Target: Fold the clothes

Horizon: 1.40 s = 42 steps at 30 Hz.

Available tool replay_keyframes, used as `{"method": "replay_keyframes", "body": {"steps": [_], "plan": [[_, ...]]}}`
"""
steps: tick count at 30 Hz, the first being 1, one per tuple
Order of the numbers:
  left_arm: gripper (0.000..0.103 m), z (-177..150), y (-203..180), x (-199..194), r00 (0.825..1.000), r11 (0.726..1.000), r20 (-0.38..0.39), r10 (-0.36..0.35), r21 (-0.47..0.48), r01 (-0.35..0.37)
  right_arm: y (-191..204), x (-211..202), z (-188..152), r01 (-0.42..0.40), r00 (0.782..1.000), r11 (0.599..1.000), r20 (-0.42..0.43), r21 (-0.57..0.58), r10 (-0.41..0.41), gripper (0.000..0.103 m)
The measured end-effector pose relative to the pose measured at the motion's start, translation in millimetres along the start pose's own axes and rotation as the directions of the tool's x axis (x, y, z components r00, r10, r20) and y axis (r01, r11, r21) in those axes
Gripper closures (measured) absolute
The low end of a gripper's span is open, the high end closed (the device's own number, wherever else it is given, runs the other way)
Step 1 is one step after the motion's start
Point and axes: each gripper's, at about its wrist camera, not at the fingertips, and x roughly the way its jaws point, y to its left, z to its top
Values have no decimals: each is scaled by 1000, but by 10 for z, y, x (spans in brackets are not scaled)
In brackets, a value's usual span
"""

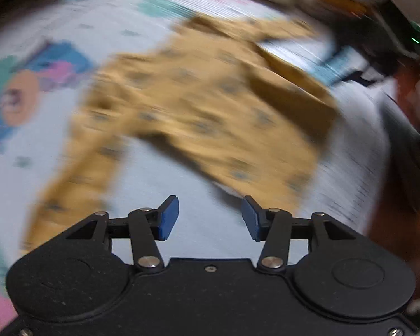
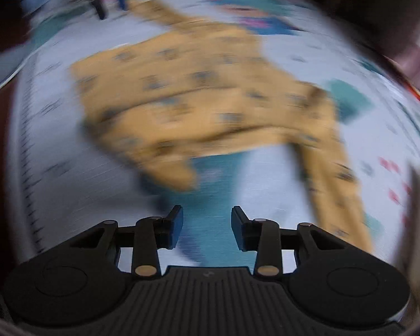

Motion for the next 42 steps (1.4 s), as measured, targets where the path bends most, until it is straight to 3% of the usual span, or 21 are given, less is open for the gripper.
{"method": "replay_keyframes", "body": {"steps": [2,6,10,12,14,15,16,17,19,21,22,24,26,27,28,30,32,34,36,38,42], "plan": [[54,-99,-125,116,997,996,-45,-71,-51,68,84,20,27,-26,1000,1000,15,-18,26,64],[54,-200,-201,285,987,981,-94,-132,-156,116,189,9,70,-14,999,995,46,-98,18,64],[55,-247,-45,354,970,885,-46,-239,-420,198,246,54,84,23,998,990,67,-142,-14,65],[55,-227,2,408,967,848,-22,-254,-486,212,260,80,114,56,996,986,79,-156,-44,66],[58,-201,41,441,964,809,5,-267,-542,227,239,119,137,65,994,988,96,-142,-52,75],[63,-192,65,454,962,792,17,-272,-564,234,237,130,139,64,993,989,104,-130,-50,80],[83,-182,87,476,961,778,22,-274,-582,236,236,146,150,60,994,991,100,-122,-48,84],[97,-171,99,503,961,768,19,-275,-597,231,206,153,168,36,996,995,87,-92,-28,87],[100,-150,134,488,956,760,19,-293,-602,245,145,165,203,-11,998,999,61,-31,13,97],[101,-124,172,433,946,754,27,-323,-596,275,-10,69,217,-103,994,986,48,128,98,98],[101,-110,205,360,938,746,42,-345,-595,301,-119,-22,193,-172,985,956,61,237,163,98],[101,-73,265,222,920,725,74,-386,-592,352,-346,-247,62,-339,940,825,127,452,317,98],[101,-59,276,190,914,739,52,-401,-571,357,-433,-339,-81,-423,893,707,131,566,430,98],[101,-64,273,209,915,752,30,-402,-559,349,-406,-320,-117,-397,898,713,86,578,431,93],[100,-93,267,277,910,758,0,-415,-553,346,-379,-300,-153,-370,901,718,40,589,431,79],[96,-168,249,396,913,785,-78,-401,-543,298,-331,-271,-207,-327,908,742,-23,586,419,62],[81,-257,252,464,913,788,-122,-389,-558,261,-332,-268,-241,-307,916,750,-31,586,400,60],[67,-330,294,468,912,755,-108,-396,-604,256,-406,-315,-251,-317,924,715,33,623,381,60],[67,-336,300,476,914,746,-98,-394,-614,256,-433,-337,-211,-314,938,708,92,632,334,60],[67,-286,283,485,919,758,-101,-381,-603,248,-411,-280,-116,-296,952,729,123,617,282,60],[71,-229,244,502,936,771,-96,-339,-599,218,-170,-56,83,-269,963,808,139,524,231,61]]}}
